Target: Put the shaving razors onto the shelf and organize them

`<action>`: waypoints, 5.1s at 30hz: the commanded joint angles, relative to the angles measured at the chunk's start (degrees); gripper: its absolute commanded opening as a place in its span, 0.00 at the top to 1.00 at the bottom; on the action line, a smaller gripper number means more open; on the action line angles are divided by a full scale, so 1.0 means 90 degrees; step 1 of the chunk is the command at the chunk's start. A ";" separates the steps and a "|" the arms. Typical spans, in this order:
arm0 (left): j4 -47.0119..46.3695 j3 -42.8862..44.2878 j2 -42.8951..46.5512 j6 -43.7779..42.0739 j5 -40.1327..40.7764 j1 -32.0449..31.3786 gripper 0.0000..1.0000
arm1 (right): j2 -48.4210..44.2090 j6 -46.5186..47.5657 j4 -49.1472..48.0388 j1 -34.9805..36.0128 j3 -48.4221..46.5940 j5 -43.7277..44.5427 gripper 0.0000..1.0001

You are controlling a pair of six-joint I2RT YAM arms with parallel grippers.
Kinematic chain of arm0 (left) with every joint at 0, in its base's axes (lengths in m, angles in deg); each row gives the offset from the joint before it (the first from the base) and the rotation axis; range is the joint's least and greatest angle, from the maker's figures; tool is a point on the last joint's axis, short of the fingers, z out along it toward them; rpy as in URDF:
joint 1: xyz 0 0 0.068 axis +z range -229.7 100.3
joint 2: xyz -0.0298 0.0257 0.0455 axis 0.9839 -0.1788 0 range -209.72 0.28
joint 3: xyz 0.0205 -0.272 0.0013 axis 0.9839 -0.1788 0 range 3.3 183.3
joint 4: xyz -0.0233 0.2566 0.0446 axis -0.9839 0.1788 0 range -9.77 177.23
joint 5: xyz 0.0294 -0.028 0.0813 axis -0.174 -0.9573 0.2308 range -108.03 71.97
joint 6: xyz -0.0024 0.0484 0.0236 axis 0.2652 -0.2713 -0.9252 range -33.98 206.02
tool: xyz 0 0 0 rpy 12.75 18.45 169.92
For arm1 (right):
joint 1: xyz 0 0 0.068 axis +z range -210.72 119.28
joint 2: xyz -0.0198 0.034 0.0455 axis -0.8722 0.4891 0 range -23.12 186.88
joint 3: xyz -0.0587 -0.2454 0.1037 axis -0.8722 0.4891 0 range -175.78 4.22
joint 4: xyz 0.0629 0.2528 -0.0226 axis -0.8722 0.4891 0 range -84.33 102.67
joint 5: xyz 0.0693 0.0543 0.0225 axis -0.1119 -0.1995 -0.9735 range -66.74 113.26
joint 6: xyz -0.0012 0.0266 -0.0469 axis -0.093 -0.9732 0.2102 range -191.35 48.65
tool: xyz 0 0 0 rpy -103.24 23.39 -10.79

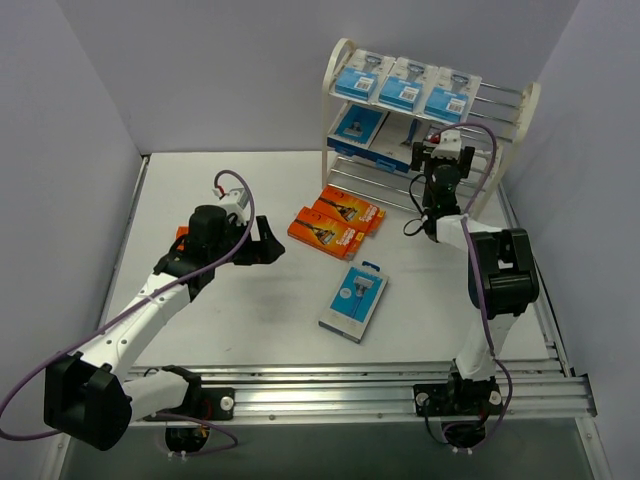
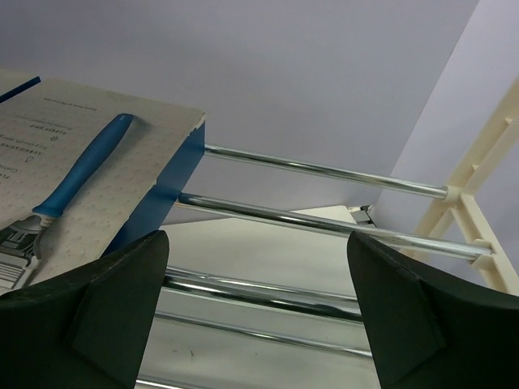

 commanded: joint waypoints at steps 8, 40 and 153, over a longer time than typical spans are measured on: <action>-0.0302 0.0214 0.0179 0.0011 -0.0167 0.0066 0.06 | -0.0530 0.0067 -0.0603 0.0093 0.0177 0.0466 0.13; -0.0292 0.0019 0.0355 0.0177 -0.0352 0.0134 0.06 | -0.4619 -0.1756 0.2656 0.1411 0.2315 0.1902 0.19; -0.4436 -0.2491 -0.0516 0.1672 -0.0226 -0.3294 0.02 | -0.1692 -0.6008 0.3694 0.3472 0.1827 -0.2190 0.20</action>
